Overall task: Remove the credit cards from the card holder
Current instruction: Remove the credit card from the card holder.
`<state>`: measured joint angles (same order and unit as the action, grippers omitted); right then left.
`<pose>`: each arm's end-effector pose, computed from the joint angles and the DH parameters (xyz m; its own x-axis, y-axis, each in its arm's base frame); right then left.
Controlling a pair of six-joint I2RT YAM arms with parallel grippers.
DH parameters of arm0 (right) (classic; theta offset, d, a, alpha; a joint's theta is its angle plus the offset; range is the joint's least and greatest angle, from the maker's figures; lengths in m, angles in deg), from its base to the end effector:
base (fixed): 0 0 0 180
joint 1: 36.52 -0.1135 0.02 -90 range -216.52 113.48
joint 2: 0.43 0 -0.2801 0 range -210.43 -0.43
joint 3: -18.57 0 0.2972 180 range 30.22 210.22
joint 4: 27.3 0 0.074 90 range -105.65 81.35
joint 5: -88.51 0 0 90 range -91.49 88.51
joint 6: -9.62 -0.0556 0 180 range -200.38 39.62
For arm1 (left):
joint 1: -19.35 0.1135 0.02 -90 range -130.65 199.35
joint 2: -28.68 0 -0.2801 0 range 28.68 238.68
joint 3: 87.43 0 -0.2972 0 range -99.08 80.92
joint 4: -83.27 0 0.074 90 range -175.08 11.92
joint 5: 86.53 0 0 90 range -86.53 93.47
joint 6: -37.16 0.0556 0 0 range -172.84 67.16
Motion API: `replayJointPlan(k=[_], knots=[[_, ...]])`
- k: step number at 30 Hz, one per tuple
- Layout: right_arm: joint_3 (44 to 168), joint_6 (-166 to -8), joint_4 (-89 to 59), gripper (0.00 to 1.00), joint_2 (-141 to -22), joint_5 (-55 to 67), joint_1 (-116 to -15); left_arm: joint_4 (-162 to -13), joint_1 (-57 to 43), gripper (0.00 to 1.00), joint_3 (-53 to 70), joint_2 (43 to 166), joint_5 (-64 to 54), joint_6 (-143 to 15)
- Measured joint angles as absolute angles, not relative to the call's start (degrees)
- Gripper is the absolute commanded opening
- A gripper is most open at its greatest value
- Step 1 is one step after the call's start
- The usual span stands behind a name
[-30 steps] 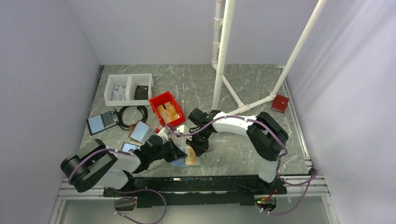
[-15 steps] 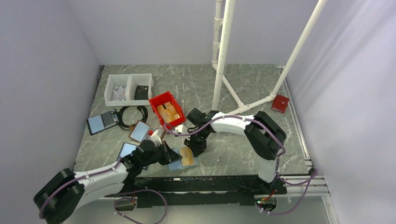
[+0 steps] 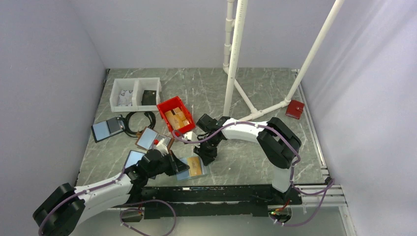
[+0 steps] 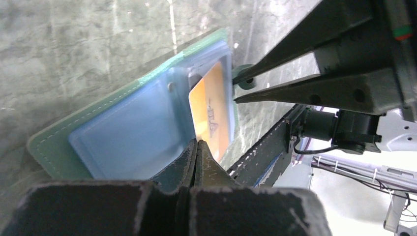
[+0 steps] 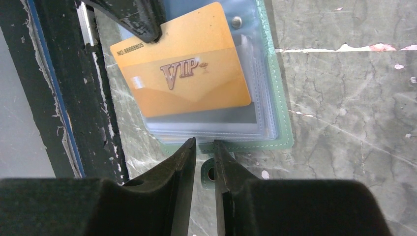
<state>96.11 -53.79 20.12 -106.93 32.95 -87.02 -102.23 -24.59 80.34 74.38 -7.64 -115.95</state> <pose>0.2224 0.3192 0.1217 -0.2300 -0.8594 -0.4566 -0.9215 0.0415 0.3861 0.1264 -0.1367 0.0898 -0.8693 -0.3777 -0.3188 0.0622 0.5564 -0.8286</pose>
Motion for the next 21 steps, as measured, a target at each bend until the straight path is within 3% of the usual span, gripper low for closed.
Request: replayJointPlan(k=[8, 21], knots=[[96.1, -53.6, 20.1, 0.23, -106.9, 33.1, -87.0, -98.8, -24.3, 0.00, 79.9, 75.8, -7.1, -115.9], [96.1, -50.5, 20.5, 0.26, -105.2, 33.4, -87.0, -75.7, -23.5, 0.00, 72.6, 59.4, -2.6, -107.9]])
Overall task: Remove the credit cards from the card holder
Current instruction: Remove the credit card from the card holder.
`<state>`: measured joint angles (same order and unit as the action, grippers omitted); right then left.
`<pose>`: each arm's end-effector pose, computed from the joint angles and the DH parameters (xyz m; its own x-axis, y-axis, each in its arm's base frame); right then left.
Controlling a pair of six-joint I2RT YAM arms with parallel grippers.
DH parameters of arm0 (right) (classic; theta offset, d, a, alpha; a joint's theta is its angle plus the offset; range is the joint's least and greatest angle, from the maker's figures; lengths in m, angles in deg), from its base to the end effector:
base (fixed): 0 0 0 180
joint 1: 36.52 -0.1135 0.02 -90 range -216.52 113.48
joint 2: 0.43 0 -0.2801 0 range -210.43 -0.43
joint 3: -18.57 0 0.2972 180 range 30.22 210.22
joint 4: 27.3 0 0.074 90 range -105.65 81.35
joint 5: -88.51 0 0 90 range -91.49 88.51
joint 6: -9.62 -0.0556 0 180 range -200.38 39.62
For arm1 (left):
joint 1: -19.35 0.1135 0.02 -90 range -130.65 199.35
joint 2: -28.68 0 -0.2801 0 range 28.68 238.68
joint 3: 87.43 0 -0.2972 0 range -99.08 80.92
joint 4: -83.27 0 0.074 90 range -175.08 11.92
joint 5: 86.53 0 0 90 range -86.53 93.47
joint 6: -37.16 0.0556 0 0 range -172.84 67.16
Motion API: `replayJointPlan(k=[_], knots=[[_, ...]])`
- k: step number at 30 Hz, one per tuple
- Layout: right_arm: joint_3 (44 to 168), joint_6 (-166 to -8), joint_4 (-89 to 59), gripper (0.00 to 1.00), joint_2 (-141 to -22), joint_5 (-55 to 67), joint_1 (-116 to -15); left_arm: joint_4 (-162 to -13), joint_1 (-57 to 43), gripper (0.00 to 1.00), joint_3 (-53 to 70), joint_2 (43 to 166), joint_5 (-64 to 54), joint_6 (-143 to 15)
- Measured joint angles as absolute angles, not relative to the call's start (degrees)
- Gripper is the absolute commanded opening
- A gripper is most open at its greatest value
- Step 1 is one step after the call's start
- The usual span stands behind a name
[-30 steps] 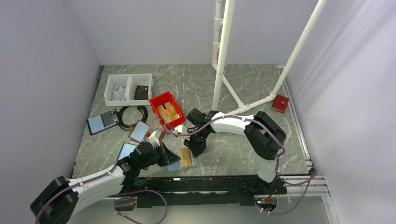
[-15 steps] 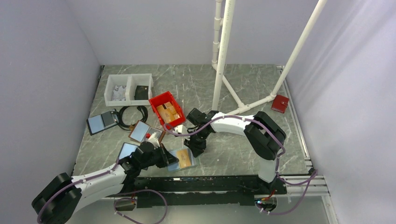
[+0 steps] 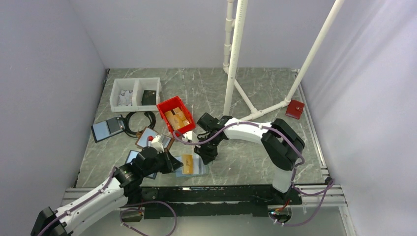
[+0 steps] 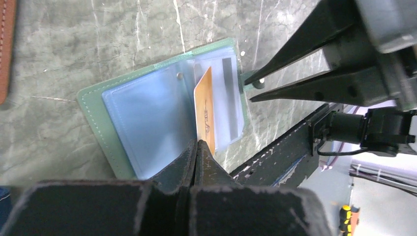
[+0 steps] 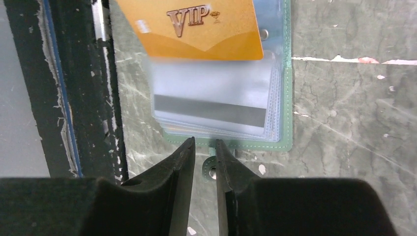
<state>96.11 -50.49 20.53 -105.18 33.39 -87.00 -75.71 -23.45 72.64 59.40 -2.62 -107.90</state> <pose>0.2214 0.3184 0.1329 -0.1708 -0.8495 -0.4991 -0.9365 -0.0175 0.3503 0.1288 -0.1273 0.1328 -0.8296 -0.3428 -0.4409 0.1078 0.6763 -0.7287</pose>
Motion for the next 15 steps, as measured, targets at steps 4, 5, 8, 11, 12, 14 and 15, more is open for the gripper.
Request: replayJointPlan(k=[4, 5, 8, 11, 12, 14, 15], knots=[[96.1, -49.0, 21.4, 0.30, -102.3, 34.3, -87.0, -72.9, -23.3, 0.00, 72.2, 57.5, -2.6, -104.3], [96.1, -48.6, 21.6, 0.30, -101.4, 34.8, -86.9, -72.5, -23.4, 0.00, 72.1, 57.5, -2.7, -103.3], [96.1, -47.6, 21.8, 0.31, -99.3, 36.2, -86.5, -72.0, -23.4, 0.00, 71.2, 57.7, -2.9, -100.9], [96.1, -46.9, 22.2, 0.32, -98.2, 37.5, -86.0, -72.2, -23.3, 0.00, 70.2, 58.7, -3.4, -98.9], [96.1, -46.7, 22.3, 0.32, -98.2, 37.8, -85.8, -72.4, -23.3, 0.00, 69.9, 59.1, -3.7, -98.4], [96.1, -46.1, 22.9, 0.33, -98.0, 38.3, -85.3, -72.8, -23.3, 0.00, 69.3, 59.7, -4.2, -97.3], [96.1, -45.9, 23.3, 0.33, -97.9, 38.7, -85.0, -73.0, -23.3, 0.00, 69.1, 59.9, -4.3, -96.8]])
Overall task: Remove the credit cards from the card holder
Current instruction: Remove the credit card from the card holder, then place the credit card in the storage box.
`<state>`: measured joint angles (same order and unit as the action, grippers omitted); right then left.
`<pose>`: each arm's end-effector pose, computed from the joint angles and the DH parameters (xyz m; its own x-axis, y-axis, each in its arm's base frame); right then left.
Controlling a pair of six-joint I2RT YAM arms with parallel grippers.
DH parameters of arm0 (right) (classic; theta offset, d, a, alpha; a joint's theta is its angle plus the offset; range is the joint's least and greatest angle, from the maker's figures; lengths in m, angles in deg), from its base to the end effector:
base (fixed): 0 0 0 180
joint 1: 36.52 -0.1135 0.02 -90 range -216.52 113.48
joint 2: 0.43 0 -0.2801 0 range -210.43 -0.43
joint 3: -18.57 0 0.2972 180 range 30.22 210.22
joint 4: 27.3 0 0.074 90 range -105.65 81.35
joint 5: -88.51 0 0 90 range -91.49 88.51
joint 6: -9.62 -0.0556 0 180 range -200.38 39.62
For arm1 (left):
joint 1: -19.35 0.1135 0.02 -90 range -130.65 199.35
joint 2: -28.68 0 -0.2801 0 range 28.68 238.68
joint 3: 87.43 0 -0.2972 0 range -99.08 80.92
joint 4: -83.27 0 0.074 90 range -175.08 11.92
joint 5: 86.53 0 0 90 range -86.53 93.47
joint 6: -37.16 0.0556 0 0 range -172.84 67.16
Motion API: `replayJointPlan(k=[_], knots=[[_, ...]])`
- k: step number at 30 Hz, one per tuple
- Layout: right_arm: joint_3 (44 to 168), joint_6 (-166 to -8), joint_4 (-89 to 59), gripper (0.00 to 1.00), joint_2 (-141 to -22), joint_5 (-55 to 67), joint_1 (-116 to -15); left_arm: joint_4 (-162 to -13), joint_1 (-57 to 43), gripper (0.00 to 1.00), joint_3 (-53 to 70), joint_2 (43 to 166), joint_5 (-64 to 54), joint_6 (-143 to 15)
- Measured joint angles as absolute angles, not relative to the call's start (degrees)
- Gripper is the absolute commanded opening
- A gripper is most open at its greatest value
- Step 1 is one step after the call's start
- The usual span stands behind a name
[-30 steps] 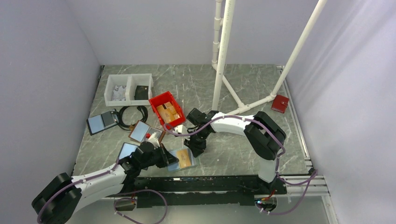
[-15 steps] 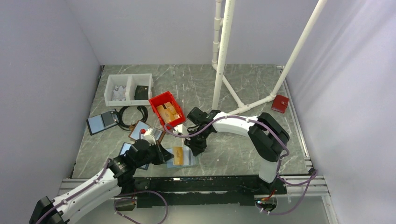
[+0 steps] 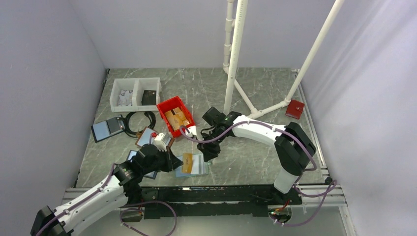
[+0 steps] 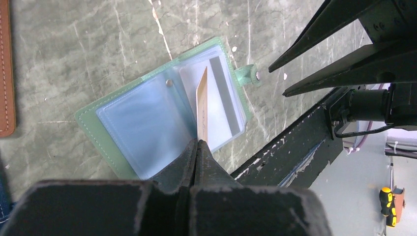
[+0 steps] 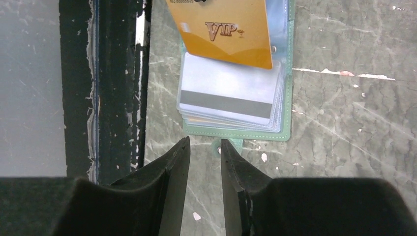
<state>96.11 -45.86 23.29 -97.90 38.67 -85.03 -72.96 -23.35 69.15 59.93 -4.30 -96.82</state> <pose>0.2214 0.3044 0.1801 -0.1094 -0.7775 -0.6193 -0.9430 -0.1158 0.3120 0.1308 -0.1309 0.1507 -0.8025 -0.1957 -0.5637 0.2770 0.7145 -0.6424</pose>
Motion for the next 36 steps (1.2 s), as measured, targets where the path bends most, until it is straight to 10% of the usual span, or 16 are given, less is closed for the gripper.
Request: replayJointPlan(k=[36], knots=[[96.2, -42.8, 27.2, 0.41, -95.5, 44.1, -79.8, -97.3, -23.4, 0.00, 70.4, 71.4, -13.7, -90.9]])
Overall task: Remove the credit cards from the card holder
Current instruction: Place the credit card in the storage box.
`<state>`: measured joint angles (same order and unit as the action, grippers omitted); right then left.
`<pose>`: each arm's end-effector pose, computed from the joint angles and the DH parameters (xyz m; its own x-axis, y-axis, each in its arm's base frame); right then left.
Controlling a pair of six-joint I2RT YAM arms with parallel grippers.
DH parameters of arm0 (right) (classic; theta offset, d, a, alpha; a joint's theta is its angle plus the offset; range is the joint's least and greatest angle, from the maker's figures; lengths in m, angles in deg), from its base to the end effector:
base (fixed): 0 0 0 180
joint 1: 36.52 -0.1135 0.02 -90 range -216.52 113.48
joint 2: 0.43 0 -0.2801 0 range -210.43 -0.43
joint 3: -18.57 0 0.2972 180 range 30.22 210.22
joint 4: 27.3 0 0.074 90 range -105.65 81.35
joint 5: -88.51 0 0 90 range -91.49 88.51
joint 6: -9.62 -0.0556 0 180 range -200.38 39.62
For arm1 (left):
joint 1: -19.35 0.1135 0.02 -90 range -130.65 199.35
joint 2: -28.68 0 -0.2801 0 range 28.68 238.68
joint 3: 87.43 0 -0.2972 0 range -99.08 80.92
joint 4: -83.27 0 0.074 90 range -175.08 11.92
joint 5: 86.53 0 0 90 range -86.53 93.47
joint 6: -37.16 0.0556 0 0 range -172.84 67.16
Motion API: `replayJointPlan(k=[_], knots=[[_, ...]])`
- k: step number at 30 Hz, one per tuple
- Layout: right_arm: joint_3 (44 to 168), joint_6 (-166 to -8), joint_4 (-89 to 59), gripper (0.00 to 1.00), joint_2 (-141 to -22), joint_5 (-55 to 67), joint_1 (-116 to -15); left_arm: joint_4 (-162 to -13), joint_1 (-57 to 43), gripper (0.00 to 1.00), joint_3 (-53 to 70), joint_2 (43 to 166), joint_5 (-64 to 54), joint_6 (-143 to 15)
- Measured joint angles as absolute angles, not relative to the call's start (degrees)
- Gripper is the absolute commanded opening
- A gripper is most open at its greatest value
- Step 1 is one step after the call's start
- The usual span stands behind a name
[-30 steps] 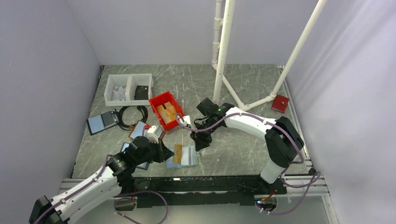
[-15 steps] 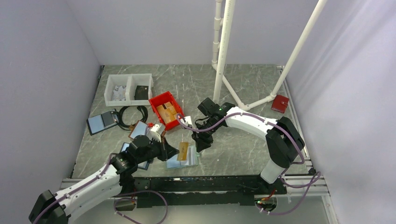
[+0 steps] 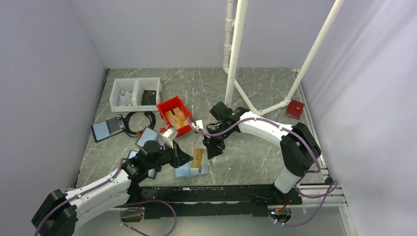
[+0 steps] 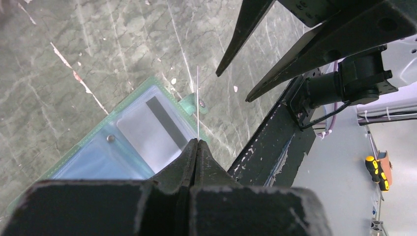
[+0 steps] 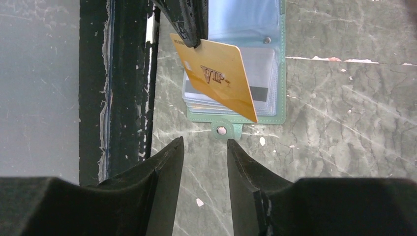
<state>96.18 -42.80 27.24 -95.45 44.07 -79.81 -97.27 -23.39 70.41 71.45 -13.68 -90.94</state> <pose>0.2371 0.2779 0.1962 -0.1575 -0.7350 -0.6596 -0.9302 -0.1139 0.3490 0.1446 -0.1559 0.1555 -0.7240 -0.1338 -0.6767 0.5149 0.5480 -0.6592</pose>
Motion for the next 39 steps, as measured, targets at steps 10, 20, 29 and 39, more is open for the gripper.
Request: replayJointPlan(k=[10, 20, 29, 39], knots=[[96.2, -45.2, 25.4, 0.46, -95.5, 44.0, -79.7, -102.1, -24.6, 0.00, 70.4, 76.0, -15.2, -90.7], [96.2, -46.1, 23.9, 0.50, -94.8, 43.4, -78.6, -102.9, -24.8, 0.00, 70.4, 77.0, -16.1, -89.9], [96.2, -46.9, 23.3, 0.50, -94.8, 44.0, -78.5, -106.2, -25.1, 0.00, 70.4, 78.8, -18.9, -89.5], [96.2, -45.0, 26.0, 0.31, -96.6, 48.8, -79.7, -108.3, -25.5, 0.00, 70.3, 79.0, -20.2, -89.5]])
